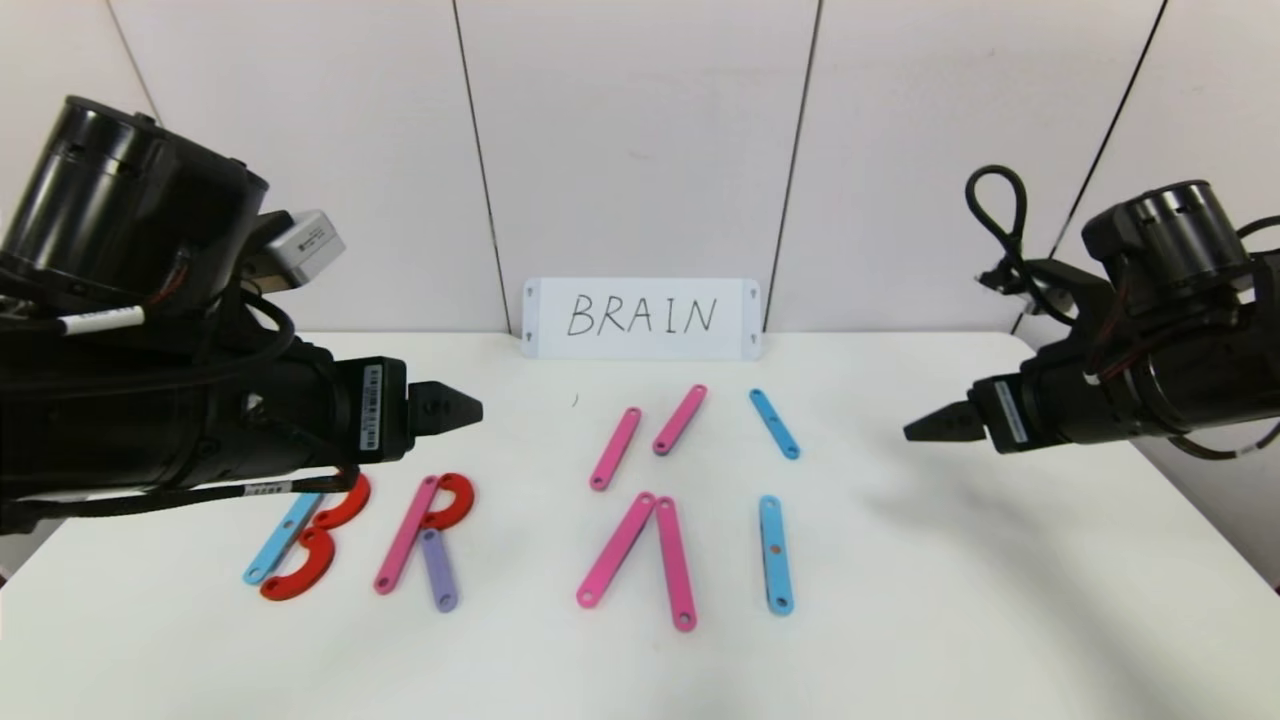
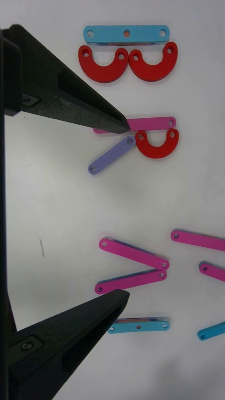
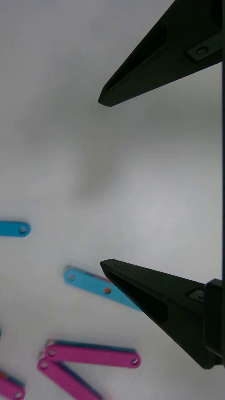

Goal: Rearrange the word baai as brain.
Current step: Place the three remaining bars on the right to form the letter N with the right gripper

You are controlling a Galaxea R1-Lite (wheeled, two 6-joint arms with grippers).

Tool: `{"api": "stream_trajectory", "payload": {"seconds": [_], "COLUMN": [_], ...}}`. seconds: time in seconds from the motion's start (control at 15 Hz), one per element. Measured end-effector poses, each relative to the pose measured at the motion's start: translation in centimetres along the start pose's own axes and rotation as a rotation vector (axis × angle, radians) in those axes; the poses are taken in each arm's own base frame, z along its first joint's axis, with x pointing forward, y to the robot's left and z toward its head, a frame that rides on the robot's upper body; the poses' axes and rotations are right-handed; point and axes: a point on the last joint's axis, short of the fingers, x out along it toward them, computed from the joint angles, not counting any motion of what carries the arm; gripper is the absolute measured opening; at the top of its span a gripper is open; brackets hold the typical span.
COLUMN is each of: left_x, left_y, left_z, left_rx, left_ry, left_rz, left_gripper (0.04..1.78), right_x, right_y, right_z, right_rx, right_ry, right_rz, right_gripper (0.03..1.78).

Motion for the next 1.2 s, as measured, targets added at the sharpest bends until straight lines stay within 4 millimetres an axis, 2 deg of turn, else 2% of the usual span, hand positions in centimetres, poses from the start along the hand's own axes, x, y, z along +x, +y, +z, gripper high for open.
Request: {"api": "stream_trajectory", "payload": {"seconds": [0.13, 0.33, 0.73, 0.93, 1.2], "left_x": [-0.8, -1.8, -3.6, -4.6, -5.4], "left_y": [0.2, 0.4, 0.8, 1.1, 1.3], "left_z": [0.0, -0.1, 0.0, -0.2, -0.3], "left_rx": [0.004, 0.022, 0.035, 0.056, 0.061], "left_ry": [-0.01, -0.026, -0.07, -0.08, -0.091], "left_rz": [-0.01, -0.017, -0.036, -0.04, -0.044], "left_gripper": [1.73, 1.73, 1.73, 1.73, 1.73], "right_x": [-0.2, 0.3, 4.9, 6.7, 9.2], "right_y": [1.8, 5.2, 12.8, 16.9, 19.9], "right_z": [2.1, 4.2, 6.7, 6.7, 5.4], "right_rx": [-0.053, -0.125, -0.185, -0.159, -0.182], "right_ry": [-0.112, -0.167, -0.164, -0.1, -0.02], "right_rz": [0.042, 0.124, 0.255, 0.31, 0.306], "right_gripper": [1.71, 1.71, 1.71, 1.71, 1.71]}}
